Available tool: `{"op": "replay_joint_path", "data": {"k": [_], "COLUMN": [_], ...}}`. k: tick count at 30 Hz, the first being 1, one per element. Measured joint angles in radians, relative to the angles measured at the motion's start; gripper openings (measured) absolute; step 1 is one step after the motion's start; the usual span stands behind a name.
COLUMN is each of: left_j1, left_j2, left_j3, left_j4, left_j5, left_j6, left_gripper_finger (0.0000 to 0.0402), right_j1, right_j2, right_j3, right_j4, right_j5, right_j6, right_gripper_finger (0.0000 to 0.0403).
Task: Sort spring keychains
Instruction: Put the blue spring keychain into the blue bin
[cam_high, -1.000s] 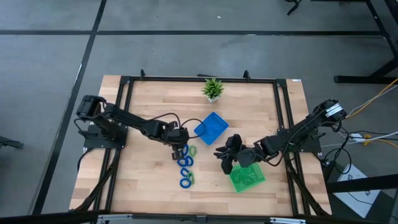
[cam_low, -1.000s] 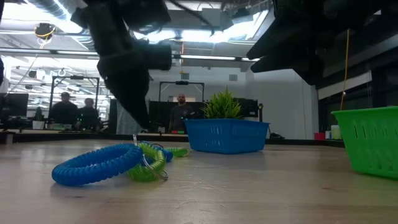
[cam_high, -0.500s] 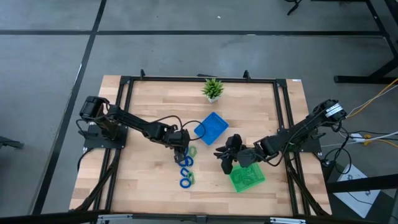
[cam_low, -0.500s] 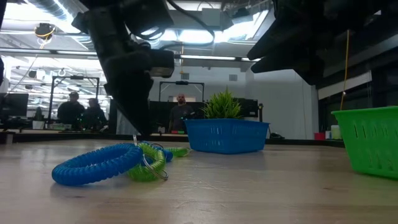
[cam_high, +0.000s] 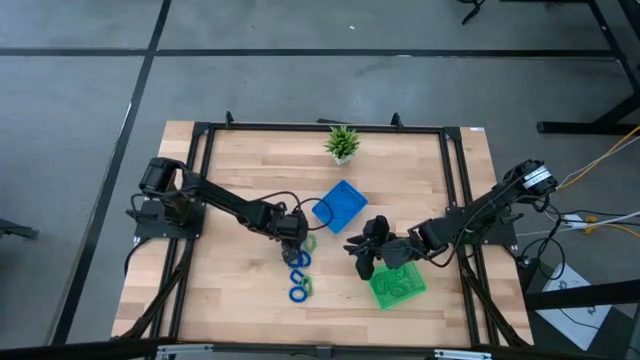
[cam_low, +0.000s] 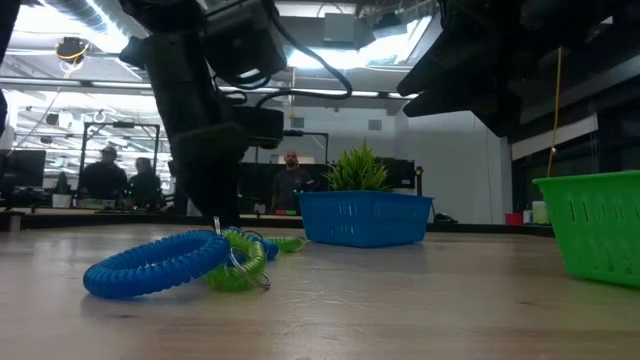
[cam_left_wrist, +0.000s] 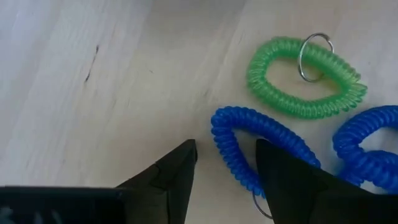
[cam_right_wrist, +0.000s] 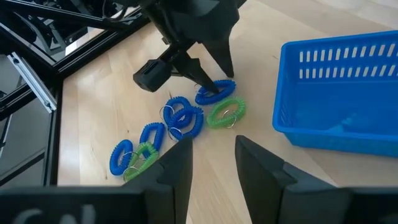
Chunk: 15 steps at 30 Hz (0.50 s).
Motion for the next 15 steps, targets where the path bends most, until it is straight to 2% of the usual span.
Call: {"op": "replay_joint_path", "data": {"k": [6,13,15], "left_j1": [0.0,0.001,0.001], "left_j2": [-0.008,-0.018,-0.018], "left_j3": [-0.002,-0.003,-0.004], "left_j4": [-0.003,-0.006,-0.007], "left_j5": [0.002,-0.014,-0.021], "left_j6": [0.024,0.045,0.054], "left_gripper_finger": [0.0122,0.0028,0.0013], "right_j1": [0.0,0.0,0.0], "right_j2": [0.0,0.0,0.0], "right_j3": [0.0,0.0,0.0], "right_j4": [0.0,-0.003,-0.003], "right_j5": [0.0,0.0,0.0], "right_j6": [-0.001,-0.001,-0.001], "right_gripper_finger": [0.012,0.012,0.012]}}
